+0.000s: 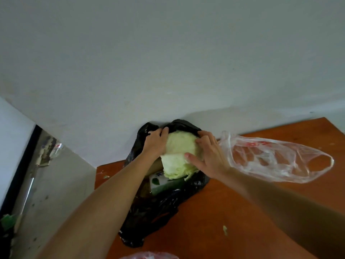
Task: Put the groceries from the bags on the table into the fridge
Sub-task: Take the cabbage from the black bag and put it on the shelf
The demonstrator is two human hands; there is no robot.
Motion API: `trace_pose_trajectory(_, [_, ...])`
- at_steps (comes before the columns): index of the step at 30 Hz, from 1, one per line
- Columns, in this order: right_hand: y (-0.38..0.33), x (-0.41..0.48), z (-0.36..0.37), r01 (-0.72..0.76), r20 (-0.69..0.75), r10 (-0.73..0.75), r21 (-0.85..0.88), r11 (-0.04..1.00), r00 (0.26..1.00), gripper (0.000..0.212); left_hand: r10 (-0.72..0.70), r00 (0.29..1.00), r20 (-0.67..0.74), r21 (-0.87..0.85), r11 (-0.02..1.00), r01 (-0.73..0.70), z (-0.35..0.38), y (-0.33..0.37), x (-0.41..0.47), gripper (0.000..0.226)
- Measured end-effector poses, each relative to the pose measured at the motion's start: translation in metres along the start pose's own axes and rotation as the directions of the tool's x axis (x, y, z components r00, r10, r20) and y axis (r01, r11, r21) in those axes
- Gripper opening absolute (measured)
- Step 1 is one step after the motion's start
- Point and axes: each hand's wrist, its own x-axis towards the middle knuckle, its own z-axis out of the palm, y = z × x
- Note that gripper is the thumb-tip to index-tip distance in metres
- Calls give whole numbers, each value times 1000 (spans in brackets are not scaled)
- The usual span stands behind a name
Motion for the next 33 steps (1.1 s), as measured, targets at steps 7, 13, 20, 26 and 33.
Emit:
trace_pose_trajectory(7, [11,-5,6,-195,47,190,145,970,981,97,9,991,131,-359,933,39,26,0,-5,59])
trace_pose_trajectory(13, [4,-13,12,-339,87,330,342,876,940,95,49,997,58,-334,942,-27,33,2,-26,63])
trace_pose_trajectory(20, [-31,-28,-7,-221,-76,255,305,926,964,85,240,962,-132,-163,952,-260,12,10,-87,53])
trace_pose_trajectory(26, [-76,-29,-43,-139,-231,251,412,900,940,70,356,895,-268,-102,913,-394,-19,25,-130,59])
trace_pose_trajectory(33, [-109,-36,-83,-125,-236,278,509,852,931,54,343,879,-330,-59,922,-382,-41,50,-164,72])
